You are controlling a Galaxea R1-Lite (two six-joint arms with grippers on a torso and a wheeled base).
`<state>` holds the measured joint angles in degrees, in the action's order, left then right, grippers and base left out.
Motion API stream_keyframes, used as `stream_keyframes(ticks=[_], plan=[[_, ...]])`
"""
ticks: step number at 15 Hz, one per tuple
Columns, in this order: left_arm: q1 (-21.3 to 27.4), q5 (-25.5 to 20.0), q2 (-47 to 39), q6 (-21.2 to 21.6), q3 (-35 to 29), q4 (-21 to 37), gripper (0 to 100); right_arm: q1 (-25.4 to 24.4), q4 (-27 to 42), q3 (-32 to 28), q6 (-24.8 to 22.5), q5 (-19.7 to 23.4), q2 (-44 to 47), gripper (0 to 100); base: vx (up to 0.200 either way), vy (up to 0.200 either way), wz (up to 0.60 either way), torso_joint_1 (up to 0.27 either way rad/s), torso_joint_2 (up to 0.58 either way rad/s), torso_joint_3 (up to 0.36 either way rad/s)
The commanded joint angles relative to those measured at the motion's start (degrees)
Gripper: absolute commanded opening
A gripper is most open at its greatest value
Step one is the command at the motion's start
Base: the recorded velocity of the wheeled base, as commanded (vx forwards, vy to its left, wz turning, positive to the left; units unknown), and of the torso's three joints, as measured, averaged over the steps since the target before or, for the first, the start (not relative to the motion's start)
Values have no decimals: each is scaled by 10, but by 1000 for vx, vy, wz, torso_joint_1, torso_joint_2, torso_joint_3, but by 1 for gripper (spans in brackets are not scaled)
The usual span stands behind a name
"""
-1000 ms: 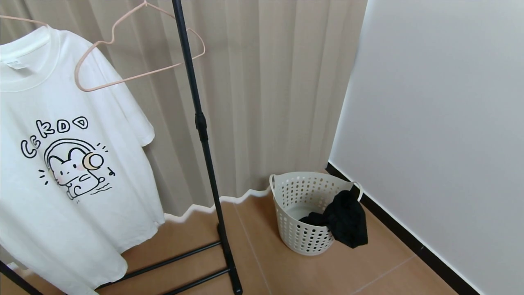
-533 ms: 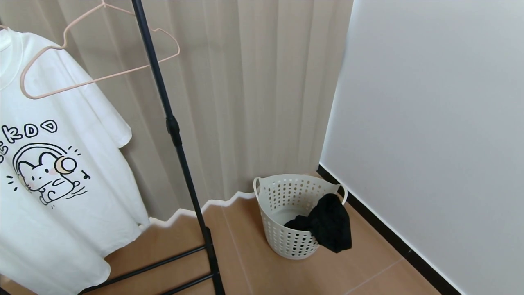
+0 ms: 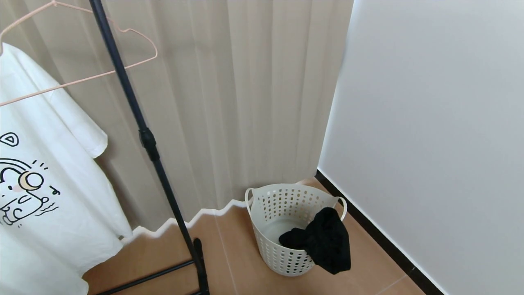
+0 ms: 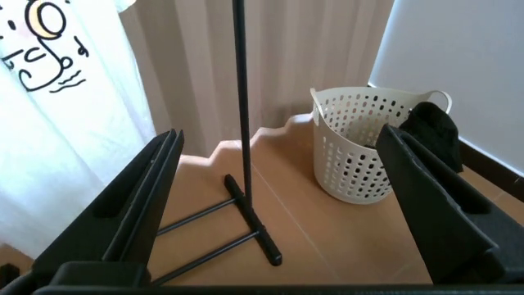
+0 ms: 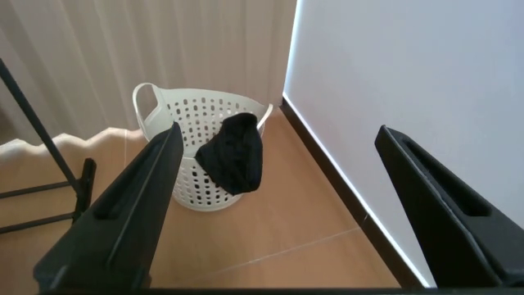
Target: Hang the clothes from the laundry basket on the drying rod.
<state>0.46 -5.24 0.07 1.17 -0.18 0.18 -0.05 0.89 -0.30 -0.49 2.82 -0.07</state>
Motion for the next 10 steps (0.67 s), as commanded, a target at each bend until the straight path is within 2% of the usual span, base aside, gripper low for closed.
stream_keyframes(ticks=[1, 2, 10], plan=[[0, 0, -1, 0, 0, 0, 100, 0, 0, 0, 0, 0, 1, 100, 0, -200, 0, 7, 2, 7], [0, 1, -1, -2, 0, 0, 100, 0, 0, 0, 0, 1, 1, 100, 0, -200, 0, 2, 2, 2], [0, 1, -1, 2, 0, 0, 100, 0, 0, 0, 0, 0, 1, 100, 0, 0, 0, 0, 0, 0]])
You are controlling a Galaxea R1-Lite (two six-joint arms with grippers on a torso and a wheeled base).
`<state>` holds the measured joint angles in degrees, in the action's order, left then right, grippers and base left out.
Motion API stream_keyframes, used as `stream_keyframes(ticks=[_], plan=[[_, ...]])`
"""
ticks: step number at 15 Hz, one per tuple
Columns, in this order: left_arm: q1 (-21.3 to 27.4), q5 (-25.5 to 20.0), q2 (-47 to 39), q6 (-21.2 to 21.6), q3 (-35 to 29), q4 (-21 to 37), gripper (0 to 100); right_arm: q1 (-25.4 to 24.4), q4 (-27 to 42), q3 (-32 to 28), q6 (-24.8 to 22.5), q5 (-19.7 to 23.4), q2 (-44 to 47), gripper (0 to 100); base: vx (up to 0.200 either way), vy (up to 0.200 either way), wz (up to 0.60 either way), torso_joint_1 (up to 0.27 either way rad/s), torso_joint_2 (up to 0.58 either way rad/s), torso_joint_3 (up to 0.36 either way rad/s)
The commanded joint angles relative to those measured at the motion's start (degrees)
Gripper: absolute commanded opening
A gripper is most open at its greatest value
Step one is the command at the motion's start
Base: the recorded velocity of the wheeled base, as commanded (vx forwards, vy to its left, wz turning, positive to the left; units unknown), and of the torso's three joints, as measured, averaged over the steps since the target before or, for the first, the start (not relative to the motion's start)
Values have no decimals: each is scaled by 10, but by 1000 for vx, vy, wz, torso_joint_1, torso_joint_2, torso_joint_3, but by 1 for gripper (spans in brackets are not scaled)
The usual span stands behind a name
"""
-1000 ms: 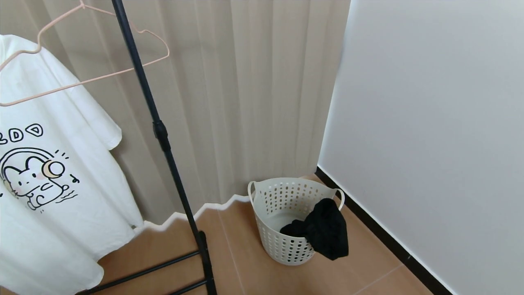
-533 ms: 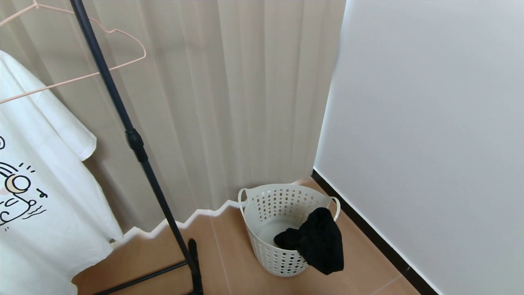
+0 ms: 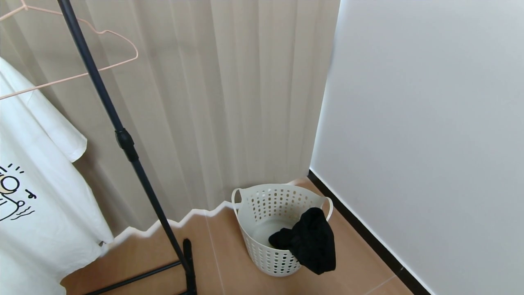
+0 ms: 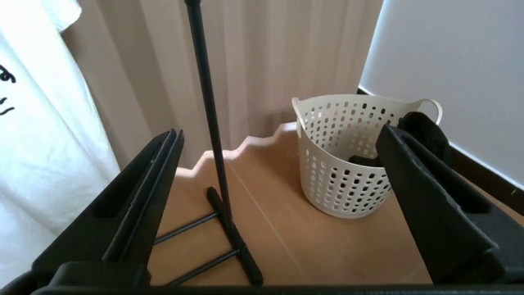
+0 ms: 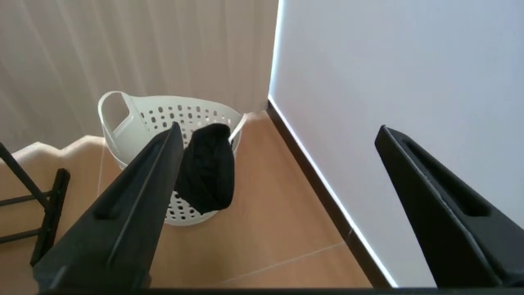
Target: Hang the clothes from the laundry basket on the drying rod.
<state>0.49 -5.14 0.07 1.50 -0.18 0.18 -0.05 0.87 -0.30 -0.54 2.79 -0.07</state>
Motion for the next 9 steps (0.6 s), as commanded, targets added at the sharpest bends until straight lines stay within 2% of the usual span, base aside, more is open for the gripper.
stream_keyframes(ticks=[1, 9], plan=[[0, 0, -1, -1, 0, 0, 100, 0, 0, 0, 0, 0, 1, 100, 0, 0, 0, 0, 0, 0], [0, 0, -1, -1, 0, 0, 100, 0, 0, 0, 0, 0, 1, 100, 0, 0, 0, 2, 4, -173]])
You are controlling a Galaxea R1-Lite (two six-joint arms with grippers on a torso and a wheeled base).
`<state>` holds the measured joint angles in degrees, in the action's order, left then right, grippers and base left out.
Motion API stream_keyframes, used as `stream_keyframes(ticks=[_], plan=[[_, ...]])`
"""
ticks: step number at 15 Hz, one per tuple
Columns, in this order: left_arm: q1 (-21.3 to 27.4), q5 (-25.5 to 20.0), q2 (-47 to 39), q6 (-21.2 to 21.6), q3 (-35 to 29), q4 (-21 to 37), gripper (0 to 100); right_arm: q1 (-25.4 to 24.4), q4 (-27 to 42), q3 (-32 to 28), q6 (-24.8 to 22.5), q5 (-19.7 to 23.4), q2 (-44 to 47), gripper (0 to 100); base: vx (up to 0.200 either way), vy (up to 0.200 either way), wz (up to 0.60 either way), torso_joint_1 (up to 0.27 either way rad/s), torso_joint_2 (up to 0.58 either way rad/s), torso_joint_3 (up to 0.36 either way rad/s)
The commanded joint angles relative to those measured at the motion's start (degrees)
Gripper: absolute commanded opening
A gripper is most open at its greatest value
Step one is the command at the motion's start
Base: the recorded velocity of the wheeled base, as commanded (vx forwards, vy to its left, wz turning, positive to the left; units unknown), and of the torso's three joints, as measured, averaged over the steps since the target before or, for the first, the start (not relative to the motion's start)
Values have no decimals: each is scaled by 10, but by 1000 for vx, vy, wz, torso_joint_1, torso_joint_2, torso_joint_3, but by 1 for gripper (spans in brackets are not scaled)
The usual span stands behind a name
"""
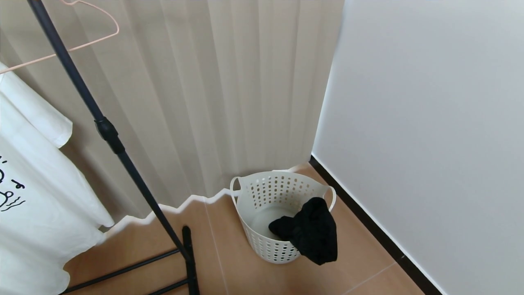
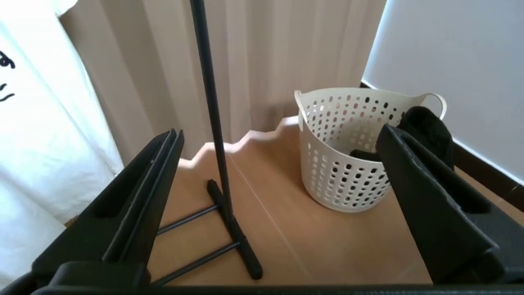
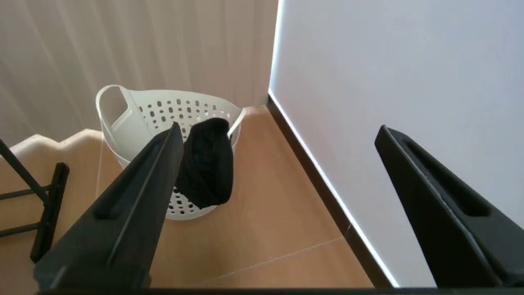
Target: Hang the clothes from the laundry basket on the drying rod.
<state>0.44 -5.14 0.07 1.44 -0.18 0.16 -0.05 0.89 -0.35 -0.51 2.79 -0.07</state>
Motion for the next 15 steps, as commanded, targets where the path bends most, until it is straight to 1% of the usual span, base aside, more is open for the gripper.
stream_keyframes(ticks=[1, 15], plan=[[0, 0, -1, -1, 0, 0, 100, 0, 0, 0, 0, 0, 1, 100, 0, 0, 0, 2, 7, -207], [1, 0, -1, 1, 0, 0, 100, 0, -1, 1, -2, 0, 1, 100, 0, 0, 0, 4, 2, -199]])
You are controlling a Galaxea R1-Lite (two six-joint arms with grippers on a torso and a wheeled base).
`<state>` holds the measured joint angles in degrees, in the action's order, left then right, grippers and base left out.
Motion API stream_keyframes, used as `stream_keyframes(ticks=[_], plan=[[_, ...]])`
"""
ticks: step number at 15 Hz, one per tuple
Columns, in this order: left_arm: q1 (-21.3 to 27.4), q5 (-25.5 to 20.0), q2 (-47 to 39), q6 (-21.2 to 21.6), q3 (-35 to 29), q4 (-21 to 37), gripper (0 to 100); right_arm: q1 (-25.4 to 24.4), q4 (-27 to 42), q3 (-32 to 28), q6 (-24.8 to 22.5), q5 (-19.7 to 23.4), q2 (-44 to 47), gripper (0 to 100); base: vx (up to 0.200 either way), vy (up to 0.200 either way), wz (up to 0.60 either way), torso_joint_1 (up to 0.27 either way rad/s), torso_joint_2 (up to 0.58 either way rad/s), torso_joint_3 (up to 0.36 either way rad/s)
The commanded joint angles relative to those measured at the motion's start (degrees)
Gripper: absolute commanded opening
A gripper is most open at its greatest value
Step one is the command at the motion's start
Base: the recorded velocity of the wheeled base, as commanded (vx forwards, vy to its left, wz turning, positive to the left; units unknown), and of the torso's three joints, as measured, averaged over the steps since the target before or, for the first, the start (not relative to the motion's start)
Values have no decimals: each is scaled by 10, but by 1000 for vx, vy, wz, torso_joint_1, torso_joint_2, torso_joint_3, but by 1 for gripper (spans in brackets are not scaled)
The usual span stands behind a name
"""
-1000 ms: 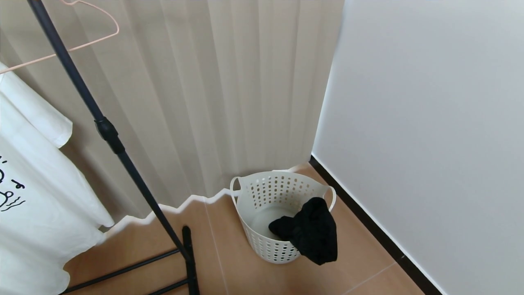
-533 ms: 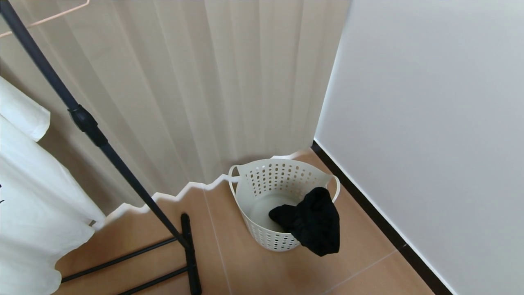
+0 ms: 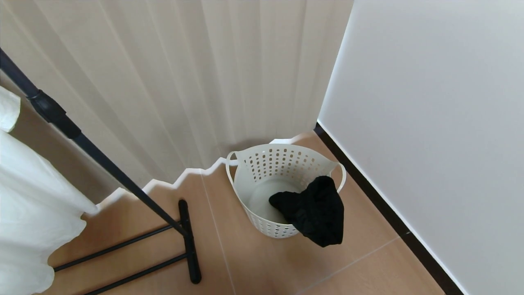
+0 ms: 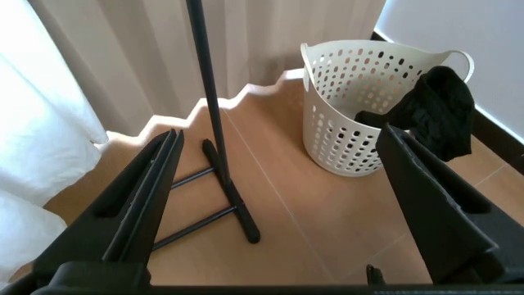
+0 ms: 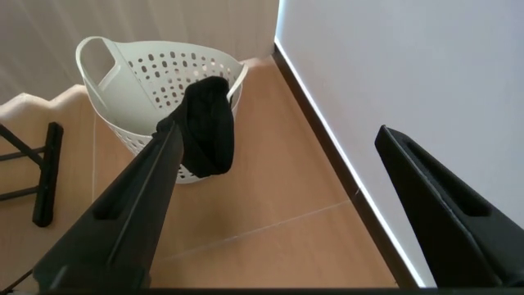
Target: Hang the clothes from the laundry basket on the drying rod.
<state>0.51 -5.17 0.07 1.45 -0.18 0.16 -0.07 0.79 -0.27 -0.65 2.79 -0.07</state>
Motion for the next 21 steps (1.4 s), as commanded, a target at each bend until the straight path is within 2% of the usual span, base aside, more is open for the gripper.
stream_keyframes(ticks=[1, 12, 17, 18, 19, 20, 21], plan=[[-1, 0, -1, 0, 0, 0, 100, 0, 1, 0, -1, 0, 1, 100, 0, 0, 0, 7, 12, -203], [-1, 1, -1, -1, 0, 0, 100, 0, -1, 1, -4, 0, 1, 100, 0, 0, 0, 4, 4, -195], [-1, 1, -1, 0, 0, 0, 100, -2, 3, -1, -23, 15, 9, 100, 0, 0, 0, 3, 1, -175], [-1, 1, -1, 0, 0, 0, 100, -14, -4, -2, -45, 47, 82, 100, 0, 0, 0, 2, -7, -66], [-1, 1, -1, 0, 0, 0, 100, -18, -14, -7, -51, 56, 133, 100, 0, 0, 0, 0, 0, 0], [-1, 1, -1, -1, 0, 0, 100, -44, -47, -24, -54, 78, 230, 100, 0, 0, 0, 0, 0, 0], [-1, 1, -1, -2, 0, 0, 100, -70, -54, -50, -58, 79, 300, 100, 0, 0, 0, 0, 0, 0]])
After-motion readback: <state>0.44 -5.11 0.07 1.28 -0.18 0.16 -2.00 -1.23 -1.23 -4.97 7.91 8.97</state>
